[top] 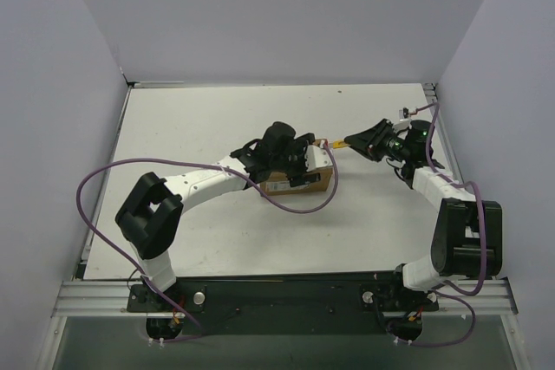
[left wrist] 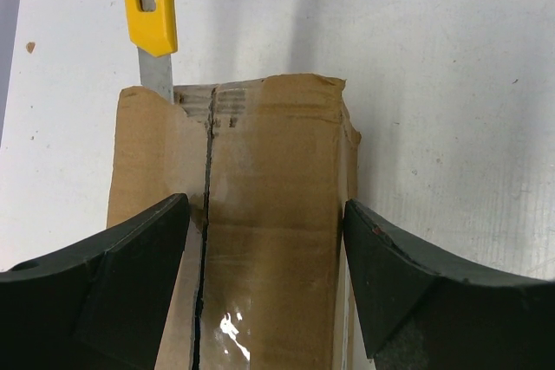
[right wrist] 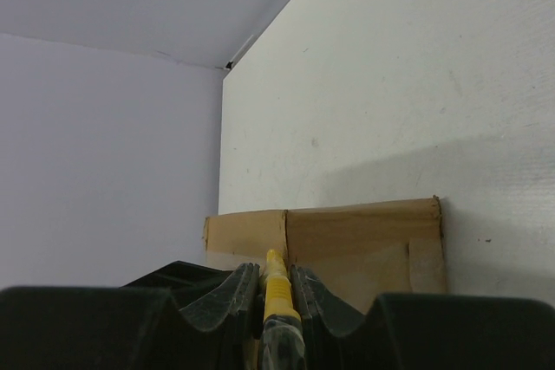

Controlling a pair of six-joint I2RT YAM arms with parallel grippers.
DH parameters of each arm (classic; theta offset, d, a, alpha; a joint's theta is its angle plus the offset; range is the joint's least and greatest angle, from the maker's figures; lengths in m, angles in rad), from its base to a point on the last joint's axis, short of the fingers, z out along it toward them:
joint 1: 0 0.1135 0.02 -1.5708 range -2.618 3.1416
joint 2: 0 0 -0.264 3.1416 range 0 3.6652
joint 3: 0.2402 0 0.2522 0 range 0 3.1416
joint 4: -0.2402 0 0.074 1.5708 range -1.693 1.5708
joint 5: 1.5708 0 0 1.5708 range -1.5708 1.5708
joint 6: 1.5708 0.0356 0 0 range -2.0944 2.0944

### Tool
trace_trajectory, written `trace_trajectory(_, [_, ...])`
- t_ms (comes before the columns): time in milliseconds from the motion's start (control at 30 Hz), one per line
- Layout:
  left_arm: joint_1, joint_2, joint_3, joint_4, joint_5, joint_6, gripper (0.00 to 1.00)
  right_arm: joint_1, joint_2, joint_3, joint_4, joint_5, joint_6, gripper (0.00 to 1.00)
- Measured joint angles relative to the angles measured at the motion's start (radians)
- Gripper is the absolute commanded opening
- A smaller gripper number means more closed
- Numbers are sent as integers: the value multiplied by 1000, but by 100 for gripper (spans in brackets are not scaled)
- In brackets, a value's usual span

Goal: Unpack the express box

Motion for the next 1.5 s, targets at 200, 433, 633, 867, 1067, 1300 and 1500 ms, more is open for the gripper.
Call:
trace_trajectory(200, [27,0,0,1,8,0,80,-3,0,-13,3,-23,-6,0])
trace_trajectory(433, [48,0,0,0,11,1,79,-37,8,-15,40,-19,1,0])
trace_trajectory(633, [48,0,0,0,14,1,79,-35,56,6,40,3,-8,0])
trace_trajectory(867, [48,0,0,0,16,1,78,-12,97,56,42,24,-10,0])
trace_trajectory(1067, [48,0,0,0,18,0,78,10,116,75,49,28,-5,0])
trace_trajectory(1300, [48,6,0,2,19,0,78,33,126,76,51,31,-2,0])
trace_trajectory(1500, [48,9,0,6,22,0,78,33,126,76,58,31,3,0])
